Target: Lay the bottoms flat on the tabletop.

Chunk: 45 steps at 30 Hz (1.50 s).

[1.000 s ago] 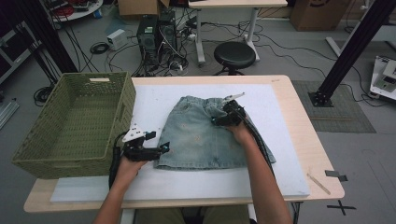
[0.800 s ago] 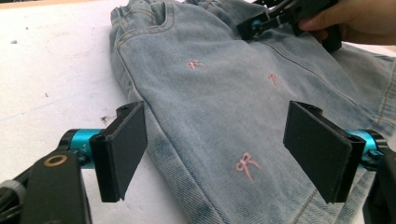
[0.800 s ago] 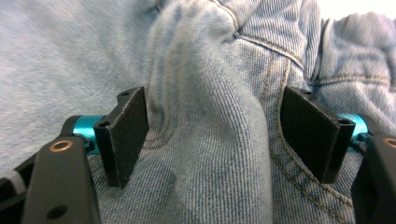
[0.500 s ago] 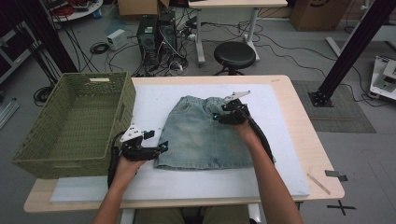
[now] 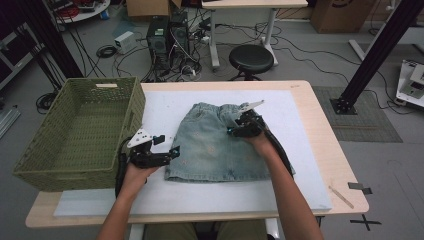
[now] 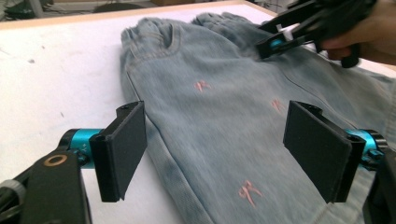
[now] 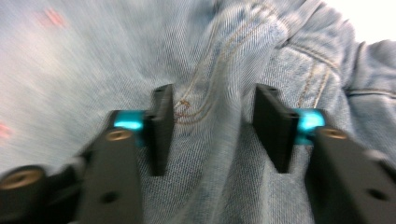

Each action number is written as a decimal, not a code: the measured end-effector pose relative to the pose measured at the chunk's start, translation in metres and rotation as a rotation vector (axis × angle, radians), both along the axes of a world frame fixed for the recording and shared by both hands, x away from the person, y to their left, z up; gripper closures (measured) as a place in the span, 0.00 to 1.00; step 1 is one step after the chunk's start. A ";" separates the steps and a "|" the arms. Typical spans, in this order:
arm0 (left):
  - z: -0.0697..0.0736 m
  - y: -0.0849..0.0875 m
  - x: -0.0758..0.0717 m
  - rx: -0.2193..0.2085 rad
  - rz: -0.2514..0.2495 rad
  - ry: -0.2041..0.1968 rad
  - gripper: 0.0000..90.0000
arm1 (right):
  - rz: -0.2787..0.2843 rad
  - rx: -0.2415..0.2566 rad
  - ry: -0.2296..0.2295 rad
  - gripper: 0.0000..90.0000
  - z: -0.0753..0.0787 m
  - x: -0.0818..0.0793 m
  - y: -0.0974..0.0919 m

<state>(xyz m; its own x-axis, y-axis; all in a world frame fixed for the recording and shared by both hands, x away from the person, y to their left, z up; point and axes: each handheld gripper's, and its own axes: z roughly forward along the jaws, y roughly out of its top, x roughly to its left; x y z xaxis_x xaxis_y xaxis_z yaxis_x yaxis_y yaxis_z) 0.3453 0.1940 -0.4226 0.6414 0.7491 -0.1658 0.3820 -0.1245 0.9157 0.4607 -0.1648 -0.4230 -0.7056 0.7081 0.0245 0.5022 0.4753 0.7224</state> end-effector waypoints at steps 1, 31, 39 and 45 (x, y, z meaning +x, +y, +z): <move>0.001 -0.001 0.003 0.000 -0.001 -0.002 0.24 | -0.005 0.020 -0.019 0.53 0.004 -0.002 -0.005; -0.009 -0.018 0.120 0.009 0.041 0.102 0.28 | -0.155 0.003 0.004 0.50 -0.005 0.025 -0.089; -0.024 -0.025 0.134 0.071 0.086 0.202 0.38 | -0.165 -0.022 0.039 0.65 -0.016 0.032 -0.083; -0.029 -0.033 0.137 0.119 0.066 0.251 0.58 | -0.156 -0.015 0.056 0.79 -0.018 0.033 -0.082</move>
